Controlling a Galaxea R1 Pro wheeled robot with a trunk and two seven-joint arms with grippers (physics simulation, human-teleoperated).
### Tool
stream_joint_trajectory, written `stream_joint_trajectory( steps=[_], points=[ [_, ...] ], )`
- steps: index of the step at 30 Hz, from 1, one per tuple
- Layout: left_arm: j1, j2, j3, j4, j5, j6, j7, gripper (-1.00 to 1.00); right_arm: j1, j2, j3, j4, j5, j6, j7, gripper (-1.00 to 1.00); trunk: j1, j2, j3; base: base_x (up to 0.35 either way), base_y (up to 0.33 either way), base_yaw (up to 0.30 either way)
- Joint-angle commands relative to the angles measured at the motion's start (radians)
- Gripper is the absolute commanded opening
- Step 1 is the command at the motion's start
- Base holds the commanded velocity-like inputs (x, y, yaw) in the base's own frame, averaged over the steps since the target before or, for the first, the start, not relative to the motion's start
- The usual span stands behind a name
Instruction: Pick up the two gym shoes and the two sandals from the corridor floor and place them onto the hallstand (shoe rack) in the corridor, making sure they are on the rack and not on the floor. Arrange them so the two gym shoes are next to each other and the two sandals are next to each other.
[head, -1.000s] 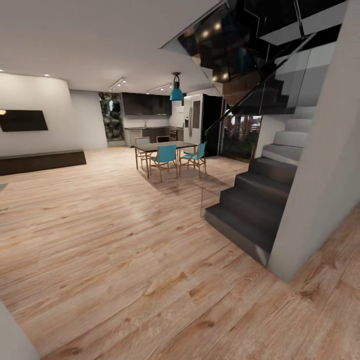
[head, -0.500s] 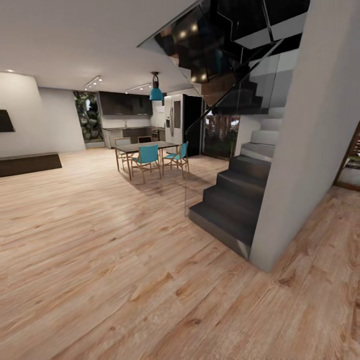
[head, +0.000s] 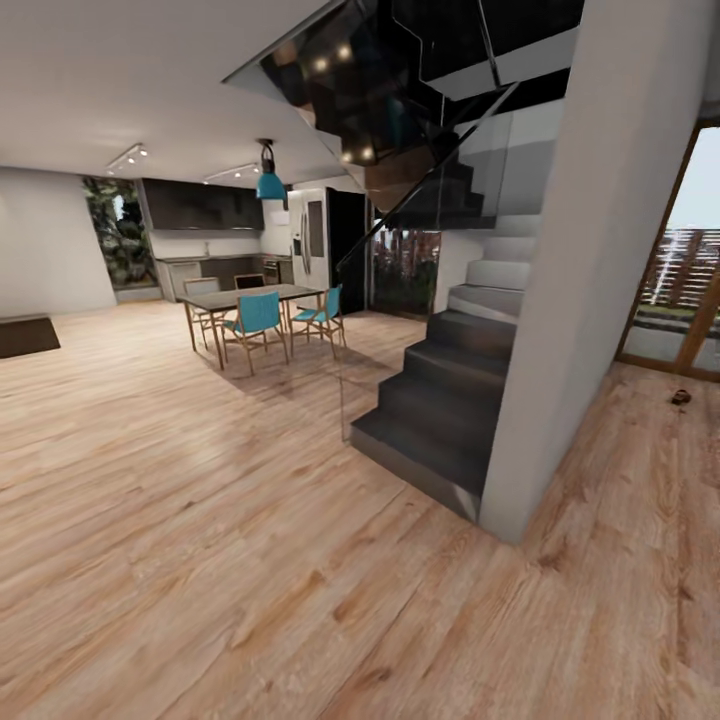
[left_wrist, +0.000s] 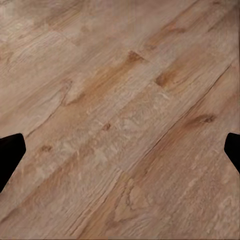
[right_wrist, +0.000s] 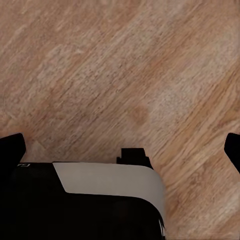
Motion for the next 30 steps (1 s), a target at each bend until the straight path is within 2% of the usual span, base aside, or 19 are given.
stream_joint_trajectory(
  steps=[1, 6, 10, 30],
  points=[
    [-0.005, 0.0, 0.0, -0.003, 0.0, -0.003, 0.0, 1.0, 0.0, 0.0, -0.001, 0.0, -0.001, 0.0, 0.001, 1.0, 0.001, 0.0, -0.001, 0.308, 0.163, -0.084],
    [-0.019, 0.001, -0.001, 0.0, 0.003, -0.004, -0.001, 1.0, 0.0, 0.0, -0.001, -0.001, -0.001, 0.0, 0.001, 1.0, 0.001, 0.0, -0.001, 0.306, 0.161, -0.099],
    [-0.021, 0.001, 0.0, 0.054, 0.001, -0.005, -0.001, 1.0, 0.0, 0.0, -0.003, 0.0, -0.002, 0.0, 0.001, 1.0, 0.001, 0.0, -0.001, 0.172, 0.037, -0.236],
    [-0.021, 0.001, 0.001, 0.064, 0.003, -0.005, 0.001, 1.0, 0.0, -0.001, -0.006, 0.0, -0.003, 0.0, 0.001, 1.0, 0.001, 0.0, -0.001, 0.011, 0.001, -0.253]
  ],
)
